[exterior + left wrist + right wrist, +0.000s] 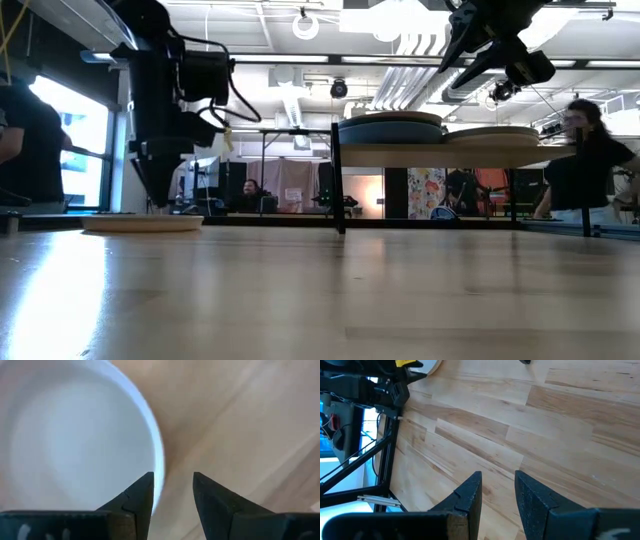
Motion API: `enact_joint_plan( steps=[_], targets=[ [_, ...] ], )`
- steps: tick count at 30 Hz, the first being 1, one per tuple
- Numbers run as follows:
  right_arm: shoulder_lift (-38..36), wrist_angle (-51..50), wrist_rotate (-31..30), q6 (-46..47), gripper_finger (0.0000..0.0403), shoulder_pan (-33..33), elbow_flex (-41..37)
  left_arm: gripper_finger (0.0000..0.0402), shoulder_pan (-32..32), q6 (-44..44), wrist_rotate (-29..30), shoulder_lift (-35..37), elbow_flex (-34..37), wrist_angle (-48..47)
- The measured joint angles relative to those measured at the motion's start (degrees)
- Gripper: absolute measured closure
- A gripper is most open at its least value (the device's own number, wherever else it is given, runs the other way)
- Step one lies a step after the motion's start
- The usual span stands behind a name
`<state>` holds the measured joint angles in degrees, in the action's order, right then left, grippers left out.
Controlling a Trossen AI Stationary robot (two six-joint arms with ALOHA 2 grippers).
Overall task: Place and stack plates onto a shelf
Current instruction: Stack the gray plate on top of the green plate on the shelf
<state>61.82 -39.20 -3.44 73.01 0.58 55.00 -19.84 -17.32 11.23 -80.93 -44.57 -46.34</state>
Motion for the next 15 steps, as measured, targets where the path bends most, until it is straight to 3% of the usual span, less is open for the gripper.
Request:
enact_joint_plan(
  steps=[6, 15],
  targets=[
    [0.0, 0.0, 0.0, 0.2, 0.0306, 0.0, 0.0, 0.0275, -1.6, 2.0, 2.3, -0.3, -0.3, 0.8],
    [0.0, 0.0, 0.0, 0.0, 0.0306, 0.0, 0.0, 0.0275, -3.5, 2.6, -0.1, -5.7, -0.3, 1.3]
  ],
)
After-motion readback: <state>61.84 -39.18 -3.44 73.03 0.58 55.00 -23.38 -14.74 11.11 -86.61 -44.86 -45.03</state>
